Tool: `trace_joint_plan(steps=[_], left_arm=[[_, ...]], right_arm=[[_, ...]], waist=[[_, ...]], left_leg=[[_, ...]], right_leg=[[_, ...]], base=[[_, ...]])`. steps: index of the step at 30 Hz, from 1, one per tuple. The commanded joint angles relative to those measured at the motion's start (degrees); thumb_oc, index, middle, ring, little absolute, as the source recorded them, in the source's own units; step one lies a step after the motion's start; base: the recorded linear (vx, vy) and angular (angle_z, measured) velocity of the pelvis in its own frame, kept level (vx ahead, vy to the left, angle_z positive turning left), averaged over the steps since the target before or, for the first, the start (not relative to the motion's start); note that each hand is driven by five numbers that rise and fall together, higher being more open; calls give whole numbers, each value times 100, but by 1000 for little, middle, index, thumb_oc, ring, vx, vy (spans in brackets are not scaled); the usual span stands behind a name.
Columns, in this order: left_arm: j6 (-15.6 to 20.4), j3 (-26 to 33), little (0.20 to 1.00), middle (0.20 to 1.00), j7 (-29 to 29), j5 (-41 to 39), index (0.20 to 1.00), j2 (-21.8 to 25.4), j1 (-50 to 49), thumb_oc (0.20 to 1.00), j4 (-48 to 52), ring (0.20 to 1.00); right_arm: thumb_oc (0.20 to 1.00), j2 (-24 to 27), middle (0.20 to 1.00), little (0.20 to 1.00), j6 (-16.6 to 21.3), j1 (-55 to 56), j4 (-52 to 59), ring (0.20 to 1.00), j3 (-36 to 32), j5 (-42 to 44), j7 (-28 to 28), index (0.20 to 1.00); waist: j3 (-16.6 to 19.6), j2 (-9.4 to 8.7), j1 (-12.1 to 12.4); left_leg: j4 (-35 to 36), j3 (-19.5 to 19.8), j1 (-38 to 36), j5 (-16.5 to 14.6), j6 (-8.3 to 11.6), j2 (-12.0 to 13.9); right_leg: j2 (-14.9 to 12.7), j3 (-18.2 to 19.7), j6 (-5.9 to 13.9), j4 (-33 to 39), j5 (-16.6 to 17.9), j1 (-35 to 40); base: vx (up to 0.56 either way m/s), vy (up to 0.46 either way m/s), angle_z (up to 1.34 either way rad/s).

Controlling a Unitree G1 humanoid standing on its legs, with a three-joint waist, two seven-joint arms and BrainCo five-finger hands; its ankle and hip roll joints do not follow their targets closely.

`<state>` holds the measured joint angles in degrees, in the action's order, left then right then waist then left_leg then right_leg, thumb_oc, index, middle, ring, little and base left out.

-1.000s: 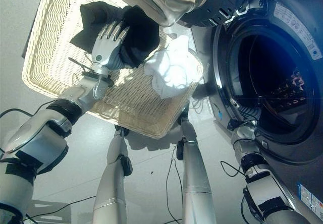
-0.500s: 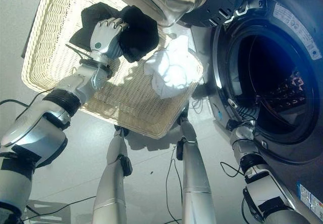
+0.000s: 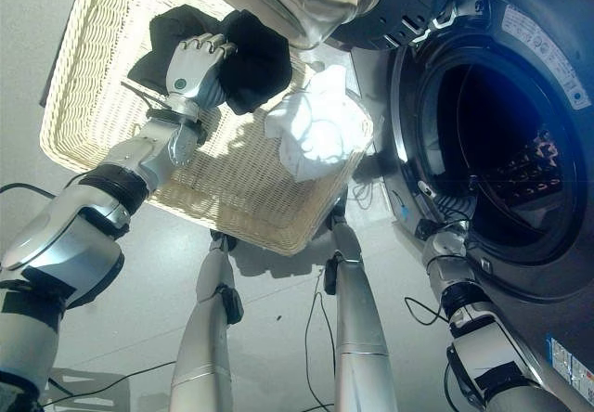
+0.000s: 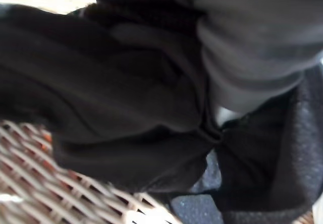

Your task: Put the clothes into the washing machine.

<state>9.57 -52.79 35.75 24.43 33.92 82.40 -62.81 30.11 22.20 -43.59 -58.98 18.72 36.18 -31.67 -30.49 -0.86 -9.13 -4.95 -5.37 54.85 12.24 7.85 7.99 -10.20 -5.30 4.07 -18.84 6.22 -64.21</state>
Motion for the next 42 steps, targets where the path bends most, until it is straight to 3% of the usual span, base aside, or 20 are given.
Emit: trace_joint_plan(steps=[1, 7, 13, 21, 24, 34, 42], left_arm=[[156, 184, 200, 200, -419, -758, 200, -74, -450, 200, -378, 200], [836, 1021, 200, 200, -68, -1998, 200, -22, -765, 200, -115, 200], [1446, 2088, 200, 200, 93, -2573, 200, -78, -1536, 200, 732, 200], [2331, 2817, 200, 200, -17, -3284, 200, -325, -2374, 200, 1705, 200], [2453, 2933, 200, 200, -11, -3306, 200, -441, -2603, 200, 1991, 200], [3189, 3564, 200, 200, -699, -3939, 200, -896, -3408, 200, 2967, 200], [3297, 3819, 200, 200, -1650, -4707, 200, -1132, -3710, 200, 3740, 200]], right_arm=[[1000, -22, 1000, 1000, 204, 170, 140, 1000, 64, 209, 73, 1000], [1000, -97, 1000, 1000, 373, 282, 475, 1000, 9, 463, 188, 1000], [1000, -297, 1000, 1000, 325, 570, 1391, 1000, -144, 295, -53, 1000], [1000, -367, 1000, 1000, 410, 763, 2389, 1000, -355, -45, -569, 1000], [1000, -399, 1000, 1000, 450, 837, 2693, 1000, -470, -183, -748, 1000], [1000, -555, 1000, 1000, 707, 1155, 3978, 1000, -1051, -887, -1215, 1000], [1000, -844, 1000, 1000, 923, 1405, 4889, 1000, -1288, -793, -898, 1000]], waist=[[70, -236, 60], [70, -215, 124], [70, -158, 233], [70, -103, 367], [70, -89, 398], [70, -34, 481], [70, -6, 480]], left_leg=[[-577, 189, 391, -337, 159, 84], [-561, 225, 374, -335, 172, 78], [-589, 297, 401, -344, 175, 27], [-524, 344, 325, -327, 193, 41], [-538, 369, 335, -331, 181, 30], [-579, 437, 300, -371, 143, 5], [-563, 433, 261, -357, 106, -7]], right_leg=[[-59, 113, 869, 770, 741, 162], [-74, 93, 861, 779, 720, 197], [-65, 85, 814, 694, 642, 170], [-78, 52, 795, 642, 557, 281], [-78, 44, 789, 622, 549, 285], [-93, 47, 795, 573, 498, 367], [-114, 56, 793, 561, 508, 403]], base=[[0, 0, 0], [-1, -5, 0], [0, 0, 0], [-1, -1, 0], [0, -7, 1], [0, -2, 0], [0, 1, 1]])
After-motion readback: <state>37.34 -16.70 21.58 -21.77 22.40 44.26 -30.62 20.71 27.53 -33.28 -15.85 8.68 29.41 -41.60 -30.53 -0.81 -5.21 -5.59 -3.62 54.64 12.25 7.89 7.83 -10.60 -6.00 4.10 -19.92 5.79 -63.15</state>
